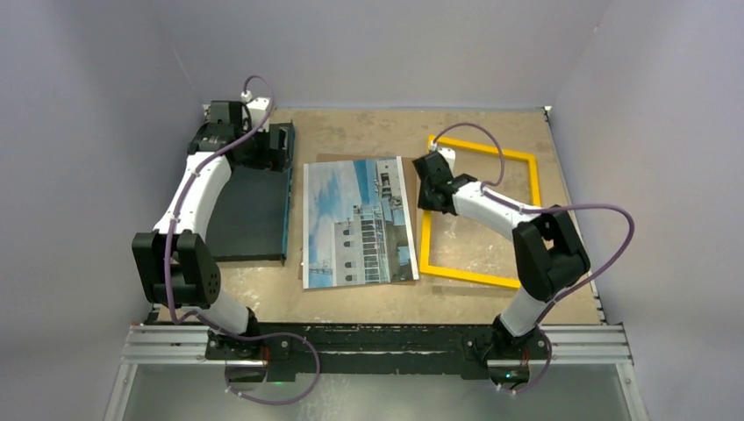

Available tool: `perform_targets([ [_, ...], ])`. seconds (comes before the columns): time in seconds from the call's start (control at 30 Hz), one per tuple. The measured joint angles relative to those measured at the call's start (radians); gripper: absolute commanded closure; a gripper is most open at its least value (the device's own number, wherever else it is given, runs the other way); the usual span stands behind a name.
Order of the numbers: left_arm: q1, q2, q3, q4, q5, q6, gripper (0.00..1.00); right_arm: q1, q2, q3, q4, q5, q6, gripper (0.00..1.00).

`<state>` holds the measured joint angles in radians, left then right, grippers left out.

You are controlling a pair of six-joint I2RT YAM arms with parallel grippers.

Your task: Put the photo into the frame

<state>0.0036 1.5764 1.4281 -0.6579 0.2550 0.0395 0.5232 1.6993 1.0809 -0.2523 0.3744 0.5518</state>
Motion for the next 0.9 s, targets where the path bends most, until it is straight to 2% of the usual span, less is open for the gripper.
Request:
perform_targets([
  [0.23, -0.041, 0.011, -0.113, 0.088, 0.088, -0.087, 0.00, 0.000, -0.128, 0.226, -0.094, -0.117, 0.011, 1.00],
  [0.47, -0.085, 0.013, -0.216, 0.235, 0.199, -0.224, 0.00, -0.008, -0.233, 0.374, -0.116, -0.282, 0.067, 1.00],
  [0.73, -0.140, 0.030, -0.281, 0.419, 0.325, -0.390, 0.00, -0.052, -0.286, 0.415, -0.014, -0.578, 0.225, 1.00],
  [0.9, -0.223, 0.074, -0.281, 0.532, 0.385, -0.469, 0.00, -0.092, -0.290, 0.383, 0.179, -0.790, 0.402, 1.00],
])
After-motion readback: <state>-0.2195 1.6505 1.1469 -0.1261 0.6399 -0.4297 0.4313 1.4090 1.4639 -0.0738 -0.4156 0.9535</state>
